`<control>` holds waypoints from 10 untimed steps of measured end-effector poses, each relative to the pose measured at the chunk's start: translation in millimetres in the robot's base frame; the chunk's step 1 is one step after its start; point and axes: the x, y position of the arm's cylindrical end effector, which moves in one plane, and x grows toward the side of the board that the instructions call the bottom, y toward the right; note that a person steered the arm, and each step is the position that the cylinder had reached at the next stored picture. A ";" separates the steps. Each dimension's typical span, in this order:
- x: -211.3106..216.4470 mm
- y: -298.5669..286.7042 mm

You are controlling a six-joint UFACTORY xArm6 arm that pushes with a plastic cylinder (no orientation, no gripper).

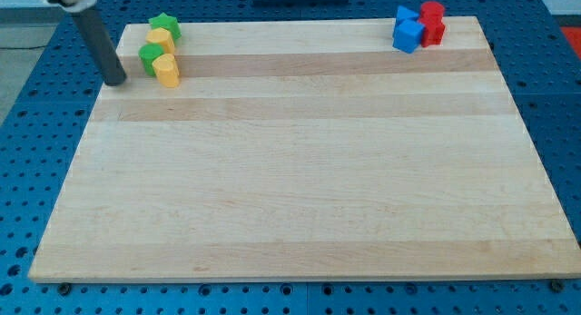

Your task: Move the green circle towards the top centre of board

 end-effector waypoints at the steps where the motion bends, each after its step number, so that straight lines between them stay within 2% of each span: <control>1: -19.8 4.8; 4: -20.9 152.5; 5: -29.6 183.7; 6: -45.3 205.4; 7: -63.9 202.8; 8: -65.2 202.0; 10: -65.2 250.7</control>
